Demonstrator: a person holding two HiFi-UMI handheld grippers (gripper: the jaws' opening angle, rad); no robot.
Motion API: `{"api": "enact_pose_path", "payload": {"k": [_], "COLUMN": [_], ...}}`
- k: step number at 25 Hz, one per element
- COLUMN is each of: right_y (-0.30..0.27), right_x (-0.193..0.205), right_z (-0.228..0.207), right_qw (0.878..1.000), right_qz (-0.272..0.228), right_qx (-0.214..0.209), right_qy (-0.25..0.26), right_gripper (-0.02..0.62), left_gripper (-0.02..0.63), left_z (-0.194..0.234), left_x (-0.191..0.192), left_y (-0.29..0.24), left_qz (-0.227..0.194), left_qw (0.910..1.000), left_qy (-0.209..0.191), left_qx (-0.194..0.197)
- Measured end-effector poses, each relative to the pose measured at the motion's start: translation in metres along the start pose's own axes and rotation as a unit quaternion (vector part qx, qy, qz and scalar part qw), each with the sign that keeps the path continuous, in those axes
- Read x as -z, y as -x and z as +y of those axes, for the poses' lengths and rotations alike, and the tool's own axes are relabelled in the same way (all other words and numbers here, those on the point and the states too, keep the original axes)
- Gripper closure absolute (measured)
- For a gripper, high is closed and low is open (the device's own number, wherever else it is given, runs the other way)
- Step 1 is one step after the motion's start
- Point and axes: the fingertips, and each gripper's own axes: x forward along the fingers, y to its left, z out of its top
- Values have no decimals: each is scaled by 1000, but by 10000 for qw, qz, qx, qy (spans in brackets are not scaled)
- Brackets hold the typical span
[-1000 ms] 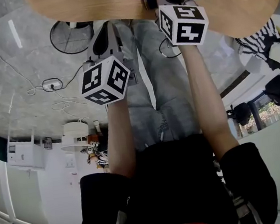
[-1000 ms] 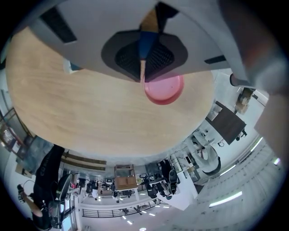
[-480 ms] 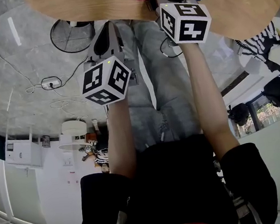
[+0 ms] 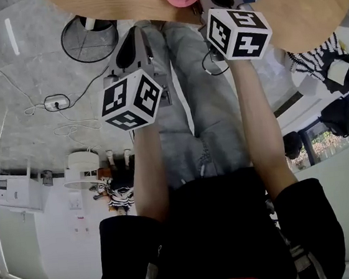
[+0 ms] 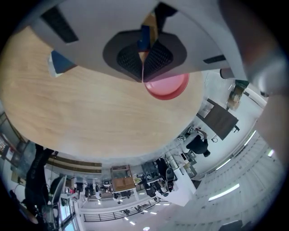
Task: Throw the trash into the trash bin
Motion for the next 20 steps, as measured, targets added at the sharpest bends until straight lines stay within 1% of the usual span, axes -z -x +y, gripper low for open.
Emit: {"api": "enact_pose_path", "payload": {"k": [6, 11, 15, 20], "right_y": [2, -4, -12, -23], "right_x": [-4, 1, 15, 38], "right_z": [44, 93, 134, 189], "right_qw": [9985, 9942, 9864, 9704], "right_qz": [-29, 44, 238, 478], "right_qx": [-338, -650, -905, -1314], "right_qy": [431, 851, 1355, 1969], "right_gripper": [581, 581, 581, 581], "left_gripper": [597, 597, 597, 598], "left_z": [28, 66, 105, 148], "left_x": [0, 6, 10, 30], "left_y": [16, 40, 65, 92], "left_qz": [-214, -451, -682, -957], "left_qw": [9993, 9966, 9916, 9811], "left_qy": [279, 606, 924, 1418], "left_qx": [-101, -314, -587, -900]}}
